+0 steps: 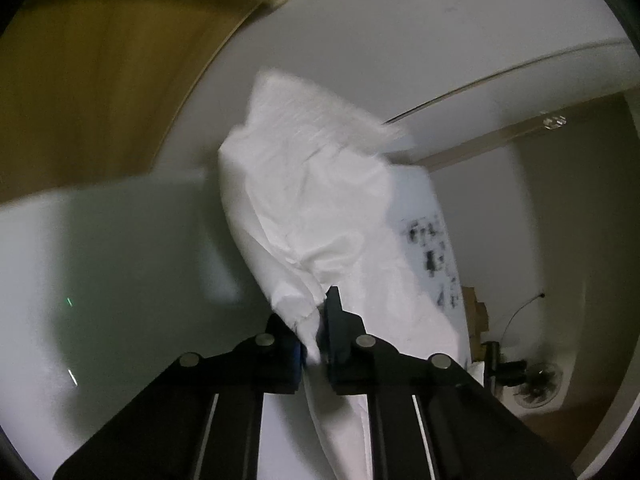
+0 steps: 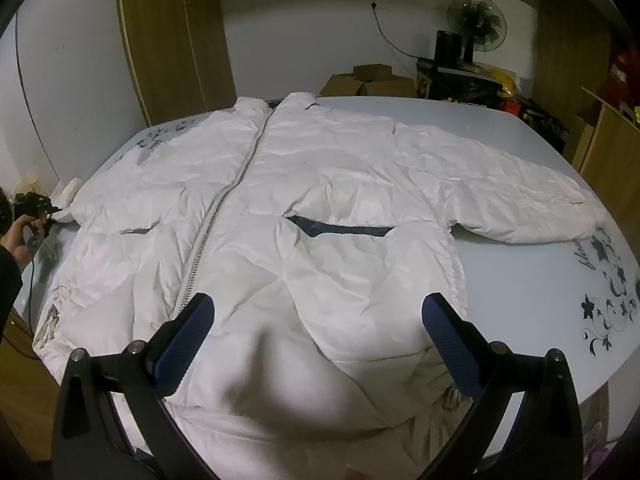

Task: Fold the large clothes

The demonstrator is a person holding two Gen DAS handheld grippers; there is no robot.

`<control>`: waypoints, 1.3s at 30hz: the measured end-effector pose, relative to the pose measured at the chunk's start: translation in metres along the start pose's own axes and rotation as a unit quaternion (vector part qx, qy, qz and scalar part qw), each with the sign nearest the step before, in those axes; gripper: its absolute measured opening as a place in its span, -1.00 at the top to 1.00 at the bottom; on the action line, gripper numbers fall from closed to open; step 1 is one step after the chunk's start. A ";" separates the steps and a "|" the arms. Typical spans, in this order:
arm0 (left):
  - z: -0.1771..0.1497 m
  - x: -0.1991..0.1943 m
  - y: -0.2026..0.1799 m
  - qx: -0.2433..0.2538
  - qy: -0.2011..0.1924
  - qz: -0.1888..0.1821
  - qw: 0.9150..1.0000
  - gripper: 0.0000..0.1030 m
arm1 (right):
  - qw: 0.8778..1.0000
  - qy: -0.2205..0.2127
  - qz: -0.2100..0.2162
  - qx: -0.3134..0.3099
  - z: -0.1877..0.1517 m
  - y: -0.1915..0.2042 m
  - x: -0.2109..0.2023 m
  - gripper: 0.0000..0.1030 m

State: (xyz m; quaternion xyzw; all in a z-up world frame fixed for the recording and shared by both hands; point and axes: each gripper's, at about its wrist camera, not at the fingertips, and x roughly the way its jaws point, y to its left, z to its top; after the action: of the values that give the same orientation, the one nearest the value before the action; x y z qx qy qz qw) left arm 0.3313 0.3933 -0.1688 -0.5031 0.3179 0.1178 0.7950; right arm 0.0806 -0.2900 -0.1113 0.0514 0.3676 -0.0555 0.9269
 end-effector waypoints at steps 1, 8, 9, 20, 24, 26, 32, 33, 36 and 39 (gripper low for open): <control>0.001 -0.010 -0.011 0.023 -0.017 -0.002 1.000 0.86 | 1.000 -0.002 -0.001 0.000 0.000 -0.001 -0.001 -1.00; -0.042 -0.088 -0.128 0.173 -0.136 -0.002 0.975 0.88 | 1.000 -0.005 0.009 0.009 -0.002 -0.007 -0.007 -1.00; -0.054 -0.094 -0.151 0.194 -0.145 -0.003 0.970 0.93 | 1.000 -0.007 0.010 0.011 -0.002 -0.008 -0.008 -1.00; -0.333 -0.067 -0.333 0.416 -0.039 -0.073 0.905 0.84 | 0.998 -0.023 0.007 0.055 -0.008 -0.042 -0.016 -1.00; -0.452 0.004 -0.323 0.484 0.058 -0.040 0.872 0.84 | 0.996 -0.021 -0.005 0.086 -0.009 -0.065 -0.014 -1.00; -0.486 0.037 -0.305 0.494 0.097 -0.009 0.864 0.84 | 0.995 -0.019 -0.009 0.097 -0.010 -0.075 -0.013 -1.00; -0.484 0.064 -0.271 0.482 0.129 -0.006 0.867 0.70 | 0.996 -0.026 -0.004 0.090 -0.007 -0.080 -0.009 -1.00; -0.483 0.061 -0.269 0.481 0.136 -0.018 0.866 0.48 | 0.996 -0.027 -0.001 0.087 -0.005 -0.078 -0.008 -1.00; -0.469 0.040 -0.260 0.451 0.180 -0.108 0.867 -1.00 | 0.996 -0.038 0.009 0.077 0.006 -0.071 -0.009 -1.00; -0.454 -0.004 -0.247 0.442 0.179 -0.154 0.865 -0.99 | 0.996 -0.056 0.014 0.073 0.026 -0.064 -0.016 -1.00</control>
State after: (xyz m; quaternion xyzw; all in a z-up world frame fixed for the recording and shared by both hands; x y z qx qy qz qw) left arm 0.2778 -0.1187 -0.1196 -0.1540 0.3919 -0.2515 0.8715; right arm 0.0776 -0.3557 -0.0855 0.1208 0.3092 -0.0718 0.9406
